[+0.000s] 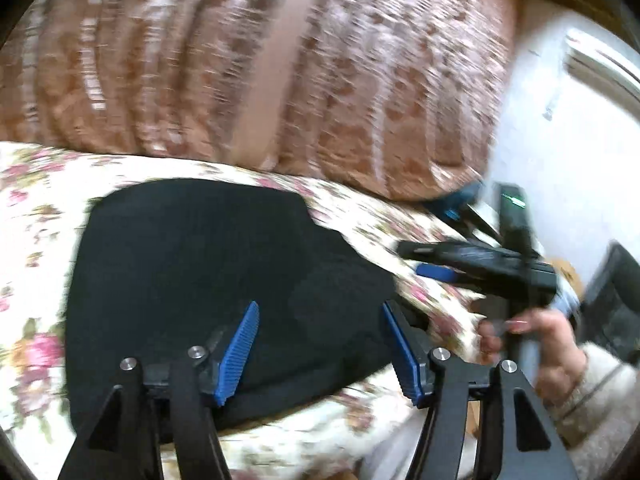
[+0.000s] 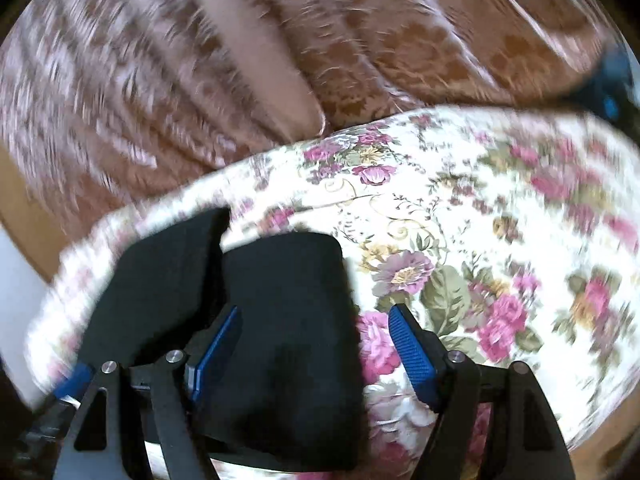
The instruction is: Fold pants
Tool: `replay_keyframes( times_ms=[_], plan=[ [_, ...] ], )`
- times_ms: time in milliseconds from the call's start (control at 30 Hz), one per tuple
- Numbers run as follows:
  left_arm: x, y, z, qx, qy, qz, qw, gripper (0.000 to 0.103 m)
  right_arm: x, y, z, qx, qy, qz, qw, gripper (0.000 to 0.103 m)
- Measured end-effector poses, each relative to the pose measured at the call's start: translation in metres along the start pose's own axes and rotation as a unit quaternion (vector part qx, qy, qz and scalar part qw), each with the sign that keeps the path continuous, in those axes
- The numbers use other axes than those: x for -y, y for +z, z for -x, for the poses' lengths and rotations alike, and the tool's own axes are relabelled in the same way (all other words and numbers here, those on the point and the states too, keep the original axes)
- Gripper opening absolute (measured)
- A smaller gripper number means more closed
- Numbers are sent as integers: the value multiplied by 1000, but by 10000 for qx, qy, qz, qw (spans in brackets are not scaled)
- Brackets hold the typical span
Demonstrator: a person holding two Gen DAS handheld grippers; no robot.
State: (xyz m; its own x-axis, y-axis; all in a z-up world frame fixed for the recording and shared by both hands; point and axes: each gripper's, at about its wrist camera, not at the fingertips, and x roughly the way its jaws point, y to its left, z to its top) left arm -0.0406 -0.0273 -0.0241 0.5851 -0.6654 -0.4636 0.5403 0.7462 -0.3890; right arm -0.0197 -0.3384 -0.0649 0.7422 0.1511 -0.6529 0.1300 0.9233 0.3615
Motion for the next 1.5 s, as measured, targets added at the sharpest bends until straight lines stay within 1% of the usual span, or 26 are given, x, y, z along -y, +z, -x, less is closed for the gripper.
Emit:
replay_keyframes(
  times_ms=[33, 67, 100, 167, 233, 300, 333, 400, 467, 533, 567, 667, 733, 767, 833, 867, 933, 1033, 1133, 1233, 1300, 1400, 1433, 1500],
  plan=[
    [-8, 2, 4, 88, 166, 126, 9997, 64, 4, 4, 2, -3, 295, -283, 9992, 77],
    [-20, 6, 10, 207, 389, 304, 9986, 64, 7, 7, 3, -11, 669, -544, 9963, 77],
    [-27, 9, 13, 261, 499, 408, 9976, 65, 9, 10, 1, -27, 1027, -751, 9919, 77],
    [-50, 15, 21, 404, 796, 775, 9930, 67, 6, 13, -5, -127, 1321, -898, 9871, 77],
    [-66, 16, 26, 469, 984, 1014, 9889, 69, -4, 12, -15, -247, 1385, -875, 9862, 77],
    [-82, 15, 29, 519, 1170, 1198, 9845, 71, -15, 11, -23, -373, 1369, -714, 9873, 77],
    [-89, 14, 30, 518, 1318, 1260, 9819, 72, -21, 9, -26, -409, 1340, -607, 9883, 77],
    [-97, 12, 28, 473, 1440, 1288, 9800, 72, -35, 8, -32, -466, 1303, -321, 9899, 77],
    [-104, 8, 26, 391, 1589, 1322, 9776, 72, -43, 4, -39, -585, 1302, -137, 9897, 71],
    [-110, 3, 24, 321, 1665, 1426, 9751, 72, -45, 1, -48, -822, 1304, -135, 9880, 68],
    [-112, 1, 24, 299, 1678, 1460, 9745, 72, -44, 0, -55, -973, 1270, -217, 9869, 64],
    [-116, -4, 18, 193, 1664, 1509, 9743, 73, -37, -5, -74, -1301, 1451, -606, 9790, 62],
    [-115, -7, 17, 127, 1634, 1494, 9751, 74, -38, -8, -75, -1239, 1575, -655, 9775, 62],
    [-114, -9, 15, 102, 1615, 1484, 9756, 74, -42, -10, -75, -1221, 1697, -611, 9760, 55],
    [-111, -11, 13, 85, 1584, 1477, 9762, 74, -48, -13, -78, -1304, 2021, -623, 9687, 45],
    [-109, -11, 11, 69, 1554, 1465, 9769, 74, -50, -16, -80, -1363, 2079, -653, 9664, 36],
    [-104, -12, 10, 69, 1534, 1402, 9781, 74, -53, -19, -82, -1381, 2021, -611, 9677, 25],
    [-96, -12, 9, 75, 1521, 1251, 9804, 74, -52, -19, -77, -1292, 2088, -577, 9677, 18],
    [-88, -12, 7, 78, 1534, 1130, 9817, 74, -53, -12, -65, -1121, 2219, -543, 9671, 15],
    [-79, -9, 6, 94, 1516, 1087, 9824, 74, -55, -5, -53, -990, 2234, -404, 9688, 15],
    [-69, -5, 6, 137, 1504, 947, 9840, 74, -53, 1, -45, -912, 2263, -381, 9690, 15],
    [-47, 0, 4, 163, 1433, 554, 9880, 74, -43, 11, -32, -730, 2228, -430, 9712, 15],
    [-35, 2, 1, 132, 1409, 319, 9894, 74, -39, 14, -30, -692, 2215, -465, 9716, 15],
    [-21, 3, -4, 63, 1327, 15, 9911, 74, -26, 20, -24, -578, 2082, -523, 9750, 15]
  ],
)
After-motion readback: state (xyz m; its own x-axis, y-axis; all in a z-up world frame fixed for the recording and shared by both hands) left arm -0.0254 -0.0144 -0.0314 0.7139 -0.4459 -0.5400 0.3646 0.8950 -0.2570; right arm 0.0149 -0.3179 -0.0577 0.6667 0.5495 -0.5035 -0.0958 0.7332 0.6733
